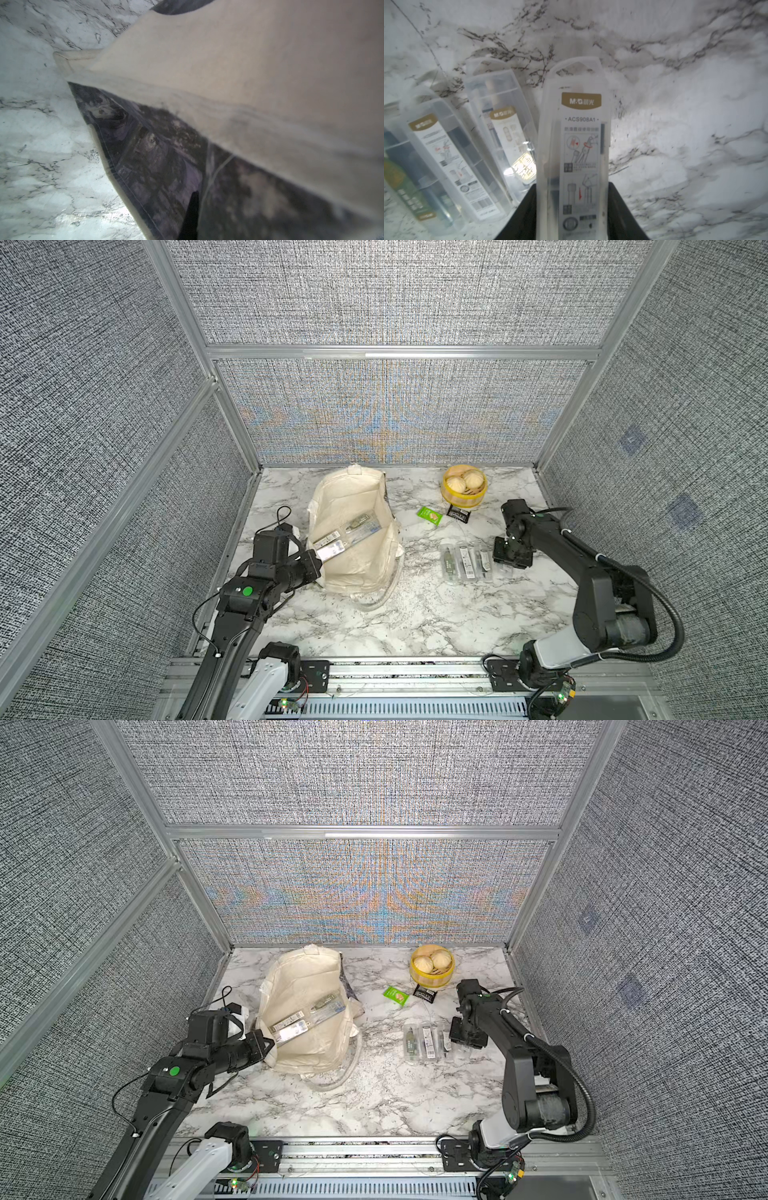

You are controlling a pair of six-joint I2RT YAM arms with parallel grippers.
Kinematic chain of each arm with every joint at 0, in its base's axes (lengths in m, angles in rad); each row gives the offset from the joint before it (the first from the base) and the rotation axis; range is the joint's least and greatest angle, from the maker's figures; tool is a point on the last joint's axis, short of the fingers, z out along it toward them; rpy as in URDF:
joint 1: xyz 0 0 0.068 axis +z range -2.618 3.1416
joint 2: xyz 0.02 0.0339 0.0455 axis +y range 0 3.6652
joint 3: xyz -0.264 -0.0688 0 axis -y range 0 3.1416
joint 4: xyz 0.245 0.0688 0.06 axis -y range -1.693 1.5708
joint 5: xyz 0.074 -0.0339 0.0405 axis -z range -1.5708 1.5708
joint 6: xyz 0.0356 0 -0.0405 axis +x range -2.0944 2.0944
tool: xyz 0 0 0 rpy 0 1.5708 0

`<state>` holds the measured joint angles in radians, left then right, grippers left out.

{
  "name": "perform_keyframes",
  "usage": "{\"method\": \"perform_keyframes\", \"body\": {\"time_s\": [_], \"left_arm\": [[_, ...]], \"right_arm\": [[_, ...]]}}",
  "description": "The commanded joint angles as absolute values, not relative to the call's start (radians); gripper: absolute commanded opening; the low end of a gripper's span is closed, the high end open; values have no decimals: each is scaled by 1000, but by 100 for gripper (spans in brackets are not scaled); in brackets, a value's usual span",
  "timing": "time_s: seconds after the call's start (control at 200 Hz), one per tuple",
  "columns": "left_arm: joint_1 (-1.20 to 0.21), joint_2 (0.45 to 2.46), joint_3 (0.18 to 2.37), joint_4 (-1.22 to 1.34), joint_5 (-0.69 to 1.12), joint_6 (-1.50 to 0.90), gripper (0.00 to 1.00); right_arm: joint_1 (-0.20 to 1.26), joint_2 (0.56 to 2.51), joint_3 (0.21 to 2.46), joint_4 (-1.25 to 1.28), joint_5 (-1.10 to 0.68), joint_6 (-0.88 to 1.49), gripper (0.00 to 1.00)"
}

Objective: Take out the compass set from the canvas bag
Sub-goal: Place the compass set at the center of the board.

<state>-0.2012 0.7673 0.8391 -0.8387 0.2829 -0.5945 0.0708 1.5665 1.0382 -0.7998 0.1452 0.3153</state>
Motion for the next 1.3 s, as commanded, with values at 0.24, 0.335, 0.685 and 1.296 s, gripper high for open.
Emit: {"method": "perform_keyframes", "body": {"time_s": [0.24, 0.335, 0.685, 1.296], "left_arm": [[-198, 767, 836, -818, 307, -578, 0], [-199, 765, 835, -819, 304, -578, 0], [-195, 769, 836, -819, 303, -577, 0], [-192, 833, 867, -848, 315, -538, 0]], "right_arm": [[63, 1682, 1060, -791, 209, 106, 43], [66, 1690, 1049, -773, 174, 90, 44], [89, 1697, 1044, -763, 210, 78, 55], [280, 1420, 1178, -926, 273, 72, 61]]}}
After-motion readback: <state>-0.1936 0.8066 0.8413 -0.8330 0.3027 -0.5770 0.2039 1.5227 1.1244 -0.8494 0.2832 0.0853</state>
